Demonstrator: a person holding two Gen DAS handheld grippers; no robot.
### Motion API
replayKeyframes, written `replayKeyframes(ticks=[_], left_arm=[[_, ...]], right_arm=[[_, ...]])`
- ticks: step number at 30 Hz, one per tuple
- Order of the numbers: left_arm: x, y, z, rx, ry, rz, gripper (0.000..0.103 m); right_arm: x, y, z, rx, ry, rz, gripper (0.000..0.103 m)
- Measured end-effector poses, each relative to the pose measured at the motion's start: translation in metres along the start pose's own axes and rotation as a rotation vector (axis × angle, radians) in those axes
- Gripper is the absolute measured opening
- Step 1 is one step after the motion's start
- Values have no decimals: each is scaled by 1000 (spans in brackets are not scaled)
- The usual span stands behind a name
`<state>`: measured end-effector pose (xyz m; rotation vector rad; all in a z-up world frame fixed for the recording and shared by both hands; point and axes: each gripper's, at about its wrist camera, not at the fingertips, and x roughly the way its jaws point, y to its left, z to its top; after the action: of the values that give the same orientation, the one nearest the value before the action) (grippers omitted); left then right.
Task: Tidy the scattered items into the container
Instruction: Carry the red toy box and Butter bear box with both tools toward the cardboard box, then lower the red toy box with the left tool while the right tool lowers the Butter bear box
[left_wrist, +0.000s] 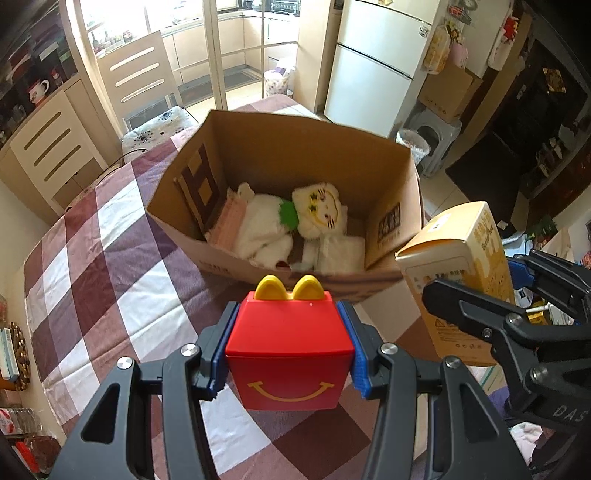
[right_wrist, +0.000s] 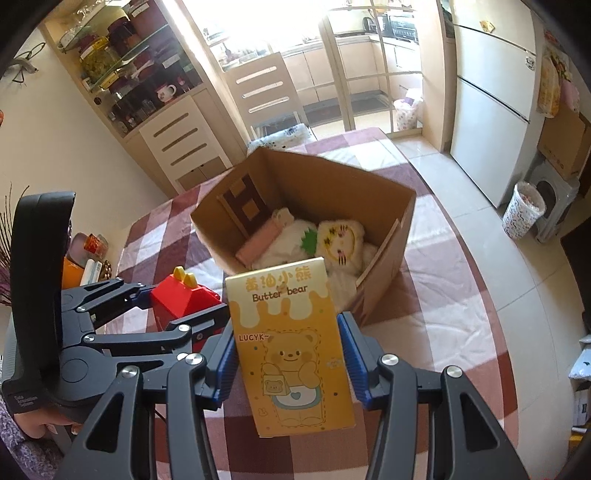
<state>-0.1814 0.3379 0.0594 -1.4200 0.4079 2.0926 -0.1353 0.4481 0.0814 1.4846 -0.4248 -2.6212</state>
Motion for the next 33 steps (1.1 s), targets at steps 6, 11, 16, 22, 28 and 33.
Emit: replayKeyframes(ticks=[6,11,16,22,28,33], left_arm=[[-5,7,20,-20,-25,1,53],[-7,10,35,-26,-42,16,53],[-6,13,49,-36,-49,21,53],[0,17,73,-49,-58,0,53],[15,29,105,-84,-61,-72,53],[41,37,121,-114,-41,-100,53]], right_arm=[[2,2,23,-15,-24,19,51],[5,4,40,-28,-40,32,51],[7,0,55,-36,-54,38,51],[12,-8,72,-33,-71,41,51],[26,-20,94,-18,-77,29,51],[46,-26,108,4,-72,22,51]])
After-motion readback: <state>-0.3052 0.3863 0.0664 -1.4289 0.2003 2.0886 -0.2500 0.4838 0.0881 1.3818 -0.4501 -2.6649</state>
